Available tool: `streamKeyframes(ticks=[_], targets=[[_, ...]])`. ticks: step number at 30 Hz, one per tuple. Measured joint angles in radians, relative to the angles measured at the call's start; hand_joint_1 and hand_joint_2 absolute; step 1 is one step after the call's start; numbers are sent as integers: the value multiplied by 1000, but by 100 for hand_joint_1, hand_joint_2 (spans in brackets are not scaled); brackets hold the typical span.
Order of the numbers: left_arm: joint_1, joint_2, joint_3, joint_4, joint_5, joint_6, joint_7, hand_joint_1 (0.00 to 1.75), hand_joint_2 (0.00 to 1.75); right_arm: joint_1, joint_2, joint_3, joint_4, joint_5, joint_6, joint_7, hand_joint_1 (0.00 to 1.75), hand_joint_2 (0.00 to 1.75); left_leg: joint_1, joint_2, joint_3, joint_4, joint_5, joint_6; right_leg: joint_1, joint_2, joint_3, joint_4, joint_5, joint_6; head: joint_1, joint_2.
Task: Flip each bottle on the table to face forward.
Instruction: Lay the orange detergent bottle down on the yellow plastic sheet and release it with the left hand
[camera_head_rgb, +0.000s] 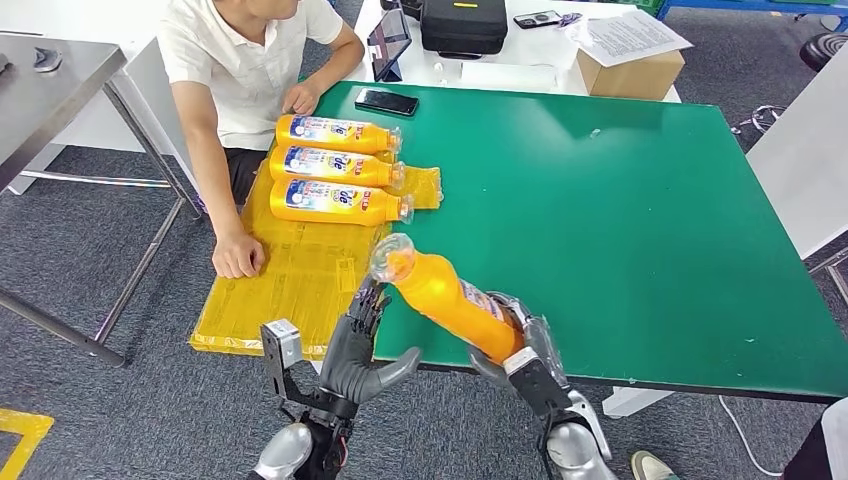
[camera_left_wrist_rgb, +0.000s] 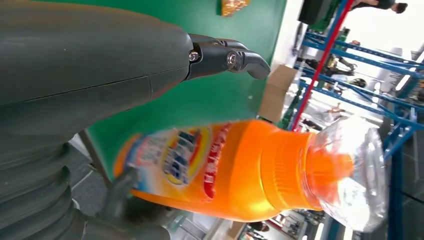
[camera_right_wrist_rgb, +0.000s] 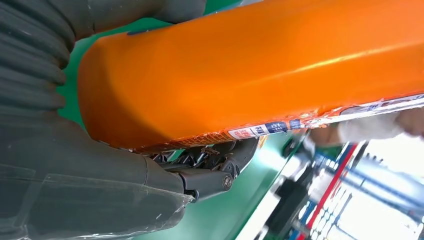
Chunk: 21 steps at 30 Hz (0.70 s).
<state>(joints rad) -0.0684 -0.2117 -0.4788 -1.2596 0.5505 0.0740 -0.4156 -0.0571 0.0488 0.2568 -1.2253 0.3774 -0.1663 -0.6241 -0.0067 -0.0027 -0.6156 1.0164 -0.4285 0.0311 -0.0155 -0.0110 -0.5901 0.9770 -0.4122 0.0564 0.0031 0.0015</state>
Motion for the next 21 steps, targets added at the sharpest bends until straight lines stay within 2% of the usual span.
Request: streamKeyframes(ticks=[6, 21], targets=[[-28, -8, 1, -3, 15, -2, -8, 0, 175, -24, 37, 76, 48, -7, 4, -1, 175, 175, 0, 0, 0, 0, 0, 0, 0, 0, 0, 0, 0, 0, 0, 0], [-40, -13, 13, -6, 35, -2, -8, 0, 175, -48, 57, 125, 102, -12, 3, -1, 175, 175, 0, 0, -1, 0, 0, 0, 0, 0, -1, 0, 0, 0, 0, 0]])
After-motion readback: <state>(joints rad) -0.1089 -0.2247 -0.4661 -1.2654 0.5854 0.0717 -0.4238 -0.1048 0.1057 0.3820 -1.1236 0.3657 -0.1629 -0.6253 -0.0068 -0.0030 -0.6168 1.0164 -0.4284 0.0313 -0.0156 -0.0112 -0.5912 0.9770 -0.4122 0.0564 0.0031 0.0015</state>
